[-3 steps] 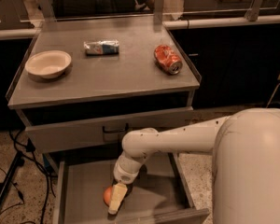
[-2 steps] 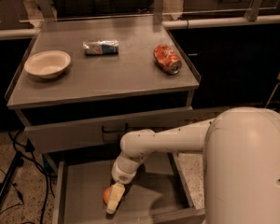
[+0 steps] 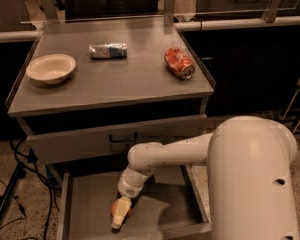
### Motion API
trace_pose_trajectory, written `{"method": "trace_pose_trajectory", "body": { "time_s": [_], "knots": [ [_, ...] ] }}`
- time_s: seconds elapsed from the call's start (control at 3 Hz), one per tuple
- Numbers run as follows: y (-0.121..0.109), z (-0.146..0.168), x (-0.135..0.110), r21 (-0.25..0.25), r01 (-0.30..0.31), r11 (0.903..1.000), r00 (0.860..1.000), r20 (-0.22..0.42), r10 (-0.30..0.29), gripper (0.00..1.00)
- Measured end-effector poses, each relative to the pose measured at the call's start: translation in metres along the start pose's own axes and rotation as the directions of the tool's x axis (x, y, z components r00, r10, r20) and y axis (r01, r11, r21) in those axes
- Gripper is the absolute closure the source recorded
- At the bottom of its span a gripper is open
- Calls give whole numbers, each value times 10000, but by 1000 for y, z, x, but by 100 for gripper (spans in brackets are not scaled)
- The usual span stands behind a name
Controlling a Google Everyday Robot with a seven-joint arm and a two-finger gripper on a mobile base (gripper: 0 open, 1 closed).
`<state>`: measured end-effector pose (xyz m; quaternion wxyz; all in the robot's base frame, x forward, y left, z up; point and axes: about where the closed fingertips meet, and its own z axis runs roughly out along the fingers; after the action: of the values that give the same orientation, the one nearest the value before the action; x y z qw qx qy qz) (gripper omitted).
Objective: Pick orange from middle drawer and place on counter
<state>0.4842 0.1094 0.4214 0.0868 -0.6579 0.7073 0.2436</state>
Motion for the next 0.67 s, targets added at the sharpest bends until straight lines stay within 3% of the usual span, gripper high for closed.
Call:
{"method": "trace_pose_trajectory", "body": {
  "time_s": [0.33,0.67],
  "knots": [
    [18,36,34,-526,-512,9973,9984,204,523,0],
    [18,36,34,-526,-512,9973,9984,204,523,0]
  ]
}}
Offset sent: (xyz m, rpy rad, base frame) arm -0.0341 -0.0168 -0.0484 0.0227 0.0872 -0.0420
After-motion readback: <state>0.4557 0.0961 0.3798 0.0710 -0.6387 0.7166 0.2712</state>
